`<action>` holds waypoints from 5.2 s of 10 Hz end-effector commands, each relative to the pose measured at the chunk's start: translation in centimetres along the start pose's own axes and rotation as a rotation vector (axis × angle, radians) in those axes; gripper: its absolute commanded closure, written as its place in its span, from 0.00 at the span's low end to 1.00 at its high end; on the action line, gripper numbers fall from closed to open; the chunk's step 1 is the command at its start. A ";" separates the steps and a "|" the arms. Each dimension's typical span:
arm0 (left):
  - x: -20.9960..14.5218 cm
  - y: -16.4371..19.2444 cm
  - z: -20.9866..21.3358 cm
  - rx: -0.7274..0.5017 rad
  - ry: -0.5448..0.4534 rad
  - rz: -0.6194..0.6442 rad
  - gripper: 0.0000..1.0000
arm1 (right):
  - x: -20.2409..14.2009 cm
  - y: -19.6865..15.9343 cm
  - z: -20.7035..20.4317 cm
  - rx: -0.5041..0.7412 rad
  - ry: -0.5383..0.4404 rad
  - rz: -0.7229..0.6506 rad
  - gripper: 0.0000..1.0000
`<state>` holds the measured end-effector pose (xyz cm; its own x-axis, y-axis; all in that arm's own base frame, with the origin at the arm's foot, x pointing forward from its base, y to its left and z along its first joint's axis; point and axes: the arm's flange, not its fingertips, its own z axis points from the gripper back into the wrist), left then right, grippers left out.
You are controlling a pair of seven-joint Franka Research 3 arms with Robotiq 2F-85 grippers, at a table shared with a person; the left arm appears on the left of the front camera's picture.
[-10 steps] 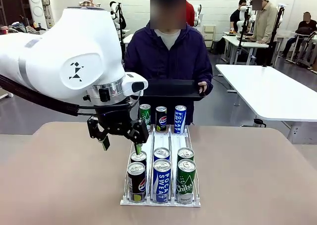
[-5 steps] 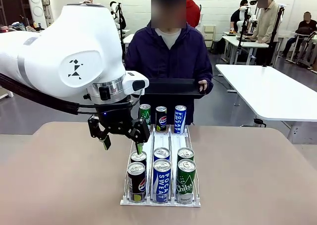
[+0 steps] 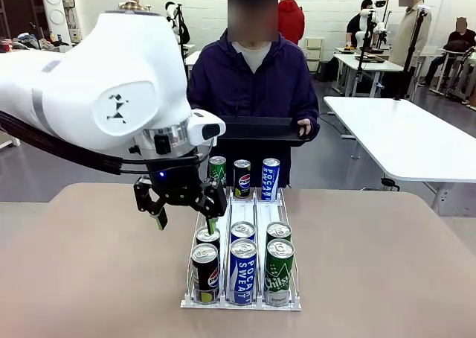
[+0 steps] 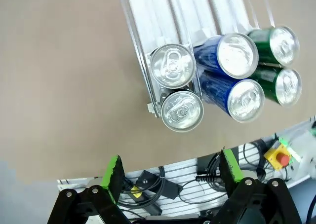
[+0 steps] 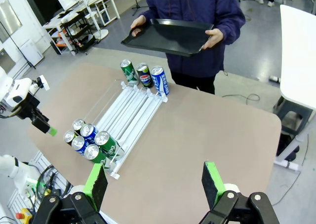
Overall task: Retrieve and hand over the desired beverage to the person.
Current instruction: Pick up a can of the same type that the person held from the Automatic Can Dispenser.
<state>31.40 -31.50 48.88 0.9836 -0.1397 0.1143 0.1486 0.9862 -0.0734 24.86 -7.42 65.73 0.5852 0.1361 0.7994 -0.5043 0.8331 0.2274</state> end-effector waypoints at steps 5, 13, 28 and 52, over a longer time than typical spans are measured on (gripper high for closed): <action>1.1 -0.9 -5.1 0.044 -0.010 0.174 0.00 | 0.0 -0.1 -0.1 0.016 -0.006 0.000 0.00; 2.1 -1.0 -7.3 0.041 -0.001 0.032 0.00 | 0.0 -0.1 -0.1 0.016 -0.006 0.000 0.00; 2.3 -0.9 -7.3 -0.017 0.104 0.046 1.00 | 0.0 -0.1 -0.1 0.016 -0.006 0.000 0.00; 9.6 -8.9 15.7 0.045 -0.060 -0.011 1.00 | 0.0 -0.1 -0.1 0.016 -0.006 0.000 0.00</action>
<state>38.22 -40.29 65.87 0.9746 -0.1465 0.1691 0.1533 0.9878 -0.0276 24.86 -7.43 65.74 0.5851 0.1359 0.7995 -0.5042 0.8331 0.2274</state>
